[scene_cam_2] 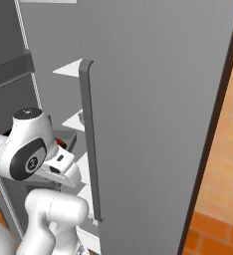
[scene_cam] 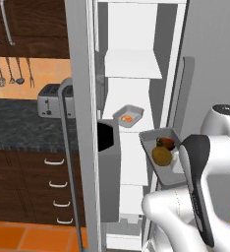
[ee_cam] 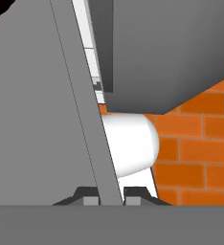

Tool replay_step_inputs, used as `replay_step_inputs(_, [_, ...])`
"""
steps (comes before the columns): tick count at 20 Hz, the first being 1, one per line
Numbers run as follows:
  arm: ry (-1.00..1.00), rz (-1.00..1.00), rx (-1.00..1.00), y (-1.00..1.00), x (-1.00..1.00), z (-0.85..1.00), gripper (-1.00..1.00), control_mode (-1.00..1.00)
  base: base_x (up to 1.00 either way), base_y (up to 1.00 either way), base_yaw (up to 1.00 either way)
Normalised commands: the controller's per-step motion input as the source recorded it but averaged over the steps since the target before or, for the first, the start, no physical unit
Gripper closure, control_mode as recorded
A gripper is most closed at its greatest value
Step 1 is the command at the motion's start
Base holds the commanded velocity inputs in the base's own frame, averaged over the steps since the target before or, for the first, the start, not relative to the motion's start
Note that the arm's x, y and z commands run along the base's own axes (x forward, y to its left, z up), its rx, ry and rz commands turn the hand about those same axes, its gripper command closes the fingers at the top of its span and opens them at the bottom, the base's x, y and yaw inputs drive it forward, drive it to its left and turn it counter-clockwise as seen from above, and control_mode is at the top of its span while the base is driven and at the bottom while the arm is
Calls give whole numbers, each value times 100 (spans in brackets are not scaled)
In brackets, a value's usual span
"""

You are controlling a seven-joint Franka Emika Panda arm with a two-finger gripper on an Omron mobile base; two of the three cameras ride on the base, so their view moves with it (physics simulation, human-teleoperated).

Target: Take the meat container that has the shrimp and place it on the second highest rack of the freezer. Then take the vegetable container that has the bell pepper and avocado and place it on the highest rack of the freezer.

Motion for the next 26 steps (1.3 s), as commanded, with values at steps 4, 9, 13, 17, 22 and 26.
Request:
replay_step_inputs(4, [-3,0,0,0,-2,1,100,-100,0,0,0])
replay_step_inputs(9, [-24,0,0,20,0,11,100,-100,0,0,0])
replay_step_inputs(13, [-18,-1,12,3,15,67,100,-100,0,0,0])
replay_step_inputs(17, [2,-6,15,24,68,88,100,-100,0,0,0])
replay_step_inputs(22, [7,-7,7,27,77,86,100,-100,0,0,0])
replay_step_inputs(26, [8,-6,0,13,92,44,100,-100,0,0,0])
